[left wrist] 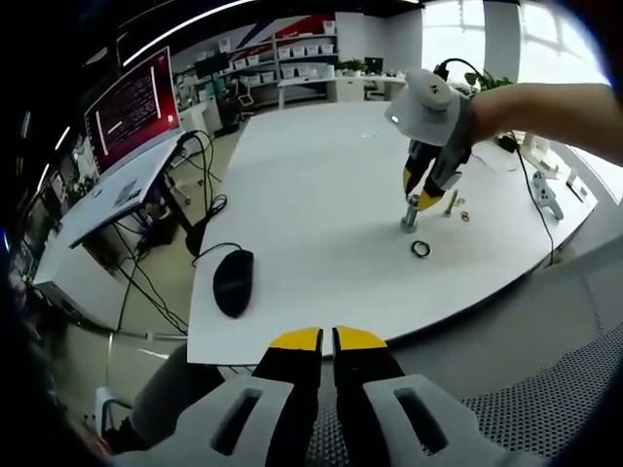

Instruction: Place the washer onto the threaded stud by aligning its center hole with the stud, sliding it down to the base, and recovering from edge contact or off-axis alignment until the washer reaches the visible bottom stop.

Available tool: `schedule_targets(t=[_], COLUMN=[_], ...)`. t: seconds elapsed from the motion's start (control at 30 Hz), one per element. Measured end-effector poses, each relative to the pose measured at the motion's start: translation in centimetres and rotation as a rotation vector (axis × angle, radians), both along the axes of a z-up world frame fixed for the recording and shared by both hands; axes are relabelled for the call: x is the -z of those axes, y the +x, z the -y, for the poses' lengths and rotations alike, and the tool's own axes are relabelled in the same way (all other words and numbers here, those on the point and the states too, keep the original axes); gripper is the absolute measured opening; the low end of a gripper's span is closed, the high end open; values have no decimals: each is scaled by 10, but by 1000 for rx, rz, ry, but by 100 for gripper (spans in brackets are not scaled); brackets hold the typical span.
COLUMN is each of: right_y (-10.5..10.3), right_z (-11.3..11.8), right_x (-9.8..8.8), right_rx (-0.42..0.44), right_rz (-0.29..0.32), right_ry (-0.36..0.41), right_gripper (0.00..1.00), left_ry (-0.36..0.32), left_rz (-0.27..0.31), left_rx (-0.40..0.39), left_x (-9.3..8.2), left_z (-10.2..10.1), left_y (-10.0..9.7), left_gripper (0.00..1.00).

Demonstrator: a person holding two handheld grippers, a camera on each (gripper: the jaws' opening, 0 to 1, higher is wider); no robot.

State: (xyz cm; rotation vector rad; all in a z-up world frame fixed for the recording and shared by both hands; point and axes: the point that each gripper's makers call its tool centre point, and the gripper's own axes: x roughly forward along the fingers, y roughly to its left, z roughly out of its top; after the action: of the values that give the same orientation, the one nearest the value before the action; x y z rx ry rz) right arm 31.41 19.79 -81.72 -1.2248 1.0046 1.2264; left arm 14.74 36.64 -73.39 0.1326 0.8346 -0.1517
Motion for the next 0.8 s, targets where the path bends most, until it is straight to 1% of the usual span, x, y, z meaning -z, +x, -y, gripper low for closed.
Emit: schedule_targets(t=[0.03, 0.07, 0.1, 0.13, 0.17, 0.2, 0.23, 0.27, 0.3, 0.33, 0.4, 0.53, 0.63, 0.73, 0.8], right_y=[-1, -1, -6, 0, 8, 13, 11, 4, 0, -1, 4, 2, 1, 3, 1], right_z=[-1, -6, -18, -14, -8, -2, -4, -11, -13, -14, -13, -9, -9, -9, -9], right_x=[3, 4, 5, 9, 10, 16, 17, 19, 20, 20, 19, 20, 17, 16, 11], right_rx=[2, -2, -6, 3, -9, -74, -85, -52, -7, 0, -10, 5, 18, 30, 30], right_rz=[-8, -16, -48, -25, 14, 46, 41, 1, -36, -57, -30, -37, -40, -39, -37], right_ry=[3, 30, 90, 42, -8, -58, -46, 23, 43, 58, 50, 56, 82, 93, 102], right_gripper=[22, 15, 3, 3, 3, 3, 3, 3, 3, 3, 3, 3, 3, 2, 2], left_ry=[1, 2, 3, 4, 5, 5, 5, 5, 5, 4, 7, 10, 12, 12, 12], left_rz=[-1, -1, -2, -3, -4, -4, -4, -3, -2, -1, -8, -12, -15, -15, -16], left_rx=[0, 0, 0, 1, 0, -1, -2, -3, -3, -6, -5, -3, -3, -4, -3], left_x=[0, 0, 0, 0, 1, 1, 1, 1, 0, 0, 1, 2, 2, 2, 2], left_z=[0, 0, 0, 0, 0, 0, 0, 0, 0, -1, -1, -1, -1, -1, -1], left_y=[0, 0, 0, 0, 0, -1, -1, -1, -1, 0, -1, -1, -1, -1, -1], left_gripper=[1, 2, 2, 2, 2, 2, 2, 2, 2, 2, 2, 1, 1, 1, 1])
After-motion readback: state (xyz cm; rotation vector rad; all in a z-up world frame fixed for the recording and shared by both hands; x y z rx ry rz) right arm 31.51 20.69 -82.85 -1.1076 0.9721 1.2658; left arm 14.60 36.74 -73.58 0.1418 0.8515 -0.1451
